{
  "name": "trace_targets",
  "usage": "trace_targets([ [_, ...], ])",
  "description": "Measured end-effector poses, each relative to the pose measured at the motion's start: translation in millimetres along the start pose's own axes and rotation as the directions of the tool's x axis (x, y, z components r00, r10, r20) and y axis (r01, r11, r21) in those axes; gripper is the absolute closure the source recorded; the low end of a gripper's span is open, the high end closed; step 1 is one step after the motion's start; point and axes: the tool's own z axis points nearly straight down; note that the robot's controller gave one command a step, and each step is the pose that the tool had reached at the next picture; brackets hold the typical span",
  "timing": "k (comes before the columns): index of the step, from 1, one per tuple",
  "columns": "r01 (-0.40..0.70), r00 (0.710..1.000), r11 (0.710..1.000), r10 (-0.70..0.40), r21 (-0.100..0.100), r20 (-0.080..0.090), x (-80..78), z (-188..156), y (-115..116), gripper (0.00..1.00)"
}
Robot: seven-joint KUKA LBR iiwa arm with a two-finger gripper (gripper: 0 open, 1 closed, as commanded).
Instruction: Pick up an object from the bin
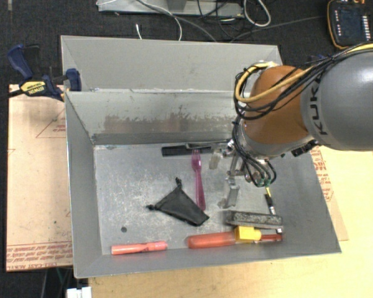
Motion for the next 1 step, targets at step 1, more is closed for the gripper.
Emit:
trace_targets([
  [1, 0.000, 1.000, 1.000, 0.000, 0.000, 0.000, 0.0, 0.0, 0.0, 0.00],
])
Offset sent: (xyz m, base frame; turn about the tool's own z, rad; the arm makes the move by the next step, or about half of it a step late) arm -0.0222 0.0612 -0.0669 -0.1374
